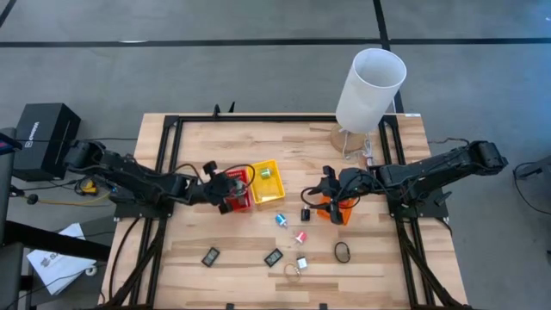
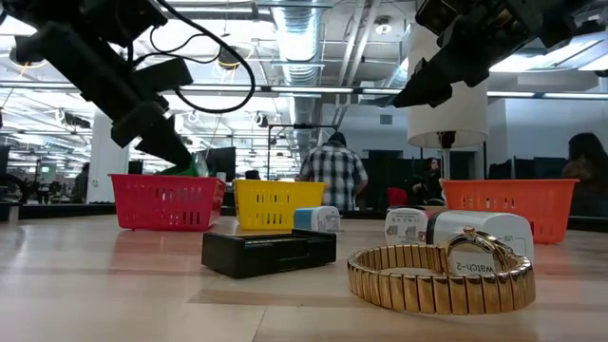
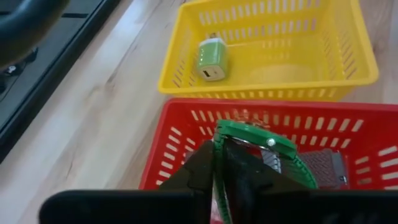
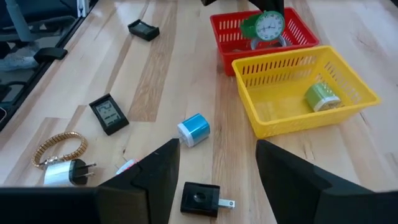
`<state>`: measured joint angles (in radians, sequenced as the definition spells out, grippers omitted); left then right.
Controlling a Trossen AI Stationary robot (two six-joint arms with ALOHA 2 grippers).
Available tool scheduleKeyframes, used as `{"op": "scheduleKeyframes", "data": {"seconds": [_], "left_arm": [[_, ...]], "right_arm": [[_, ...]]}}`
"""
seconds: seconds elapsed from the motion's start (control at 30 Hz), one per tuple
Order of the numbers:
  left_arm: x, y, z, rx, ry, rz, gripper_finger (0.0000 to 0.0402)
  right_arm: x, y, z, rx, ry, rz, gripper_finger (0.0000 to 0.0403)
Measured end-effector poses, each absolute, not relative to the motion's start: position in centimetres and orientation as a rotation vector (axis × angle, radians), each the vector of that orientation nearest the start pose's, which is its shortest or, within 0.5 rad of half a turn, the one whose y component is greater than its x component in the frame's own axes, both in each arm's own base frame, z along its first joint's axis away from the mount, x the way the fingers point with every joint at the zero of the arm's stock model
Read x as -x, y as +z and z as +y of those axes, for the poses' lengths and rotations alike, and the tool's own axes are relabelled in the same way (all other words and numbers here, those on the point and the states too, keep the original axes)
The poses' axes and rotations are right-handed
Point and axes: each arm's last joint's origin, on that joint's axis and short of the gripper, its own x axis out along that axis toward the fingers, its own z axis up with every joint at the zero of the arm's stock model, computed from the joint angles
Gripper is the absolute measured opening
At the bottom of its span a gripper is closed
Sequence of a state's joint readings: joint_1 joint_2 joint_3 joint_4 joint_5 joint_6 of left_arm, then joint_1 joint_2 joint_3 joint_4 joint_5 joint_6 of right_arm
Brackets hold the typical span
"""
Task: Pick & Place Office items
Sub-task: Put the green wrist watch into the red bin, then put the blue charger adapter into the yellow bin
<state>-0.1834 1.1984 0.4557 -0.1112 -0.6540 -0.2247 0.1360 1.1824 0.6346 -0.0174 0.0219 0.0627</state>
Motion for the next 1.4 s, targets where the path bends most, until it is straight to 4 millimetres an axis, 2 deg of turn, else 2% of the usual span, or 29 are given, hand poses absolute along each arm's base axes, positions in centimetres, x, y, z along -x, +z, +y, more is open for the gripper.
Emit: {"op": "scheduleKeyframes", "data": {"seconds": [0.37, 0.6, 0.77, 0.87, 1.0, 1.1, 1.23, 1.4], "left_arm": [[-20.5, 16.0, -1.7, -0.086, 0.554, 0.707, 0.0099], [-20.9, 16.5, -1.8, -0.069, 0.546, 0.649, 0.0120], [-21.4, 17.8, -2.1, -0.107, 0.487, 0.548, 0.0127], [-22.1, 19.0, -2.8, -0.094, 0.351, 0.442, 0.0127], [-23.3, 20.1, -3.7, -0.077, 0.115, 0.286, 0.0129], [-24.2, 20.2, -4.3, -0.092, -0.017, 0.203, 0.0134], [-25.8, 19.2, -4.7, -0.104, -0.056, 0.188, 0.0145], [-28.8, 18.6, -5.3, -0.112, -0.081, 0.239, 0.0159]], "right_arm": [[-24.2, 21.6, 3.3, -0.065, 0.077, 0.581, 0.0203], [-25.9, 19.6, 3.4, -0.063, 0.073, 0.611, 0.0203], [-27.5, 19.0, 3.6, -0.041, 0.080, 0.618, 0.0203], [-28.2, 19.1, 3.7, -0.018, 0.085, 0.648, 0.0203], [-28.6, 20.1, 3.8, -0.011, 0.080, 0.730, 0.0203], [-28.3, 21.3, 3.8, -0.003, 0.076, 0.839, 0.0203], [-27.1, 22.5, 3.9, 0.006, 0.075, 0.916, 0.0203], [-26.0, 24.1, 4.0, 0.046, 0.076, 0.862, 0.0203]]}}
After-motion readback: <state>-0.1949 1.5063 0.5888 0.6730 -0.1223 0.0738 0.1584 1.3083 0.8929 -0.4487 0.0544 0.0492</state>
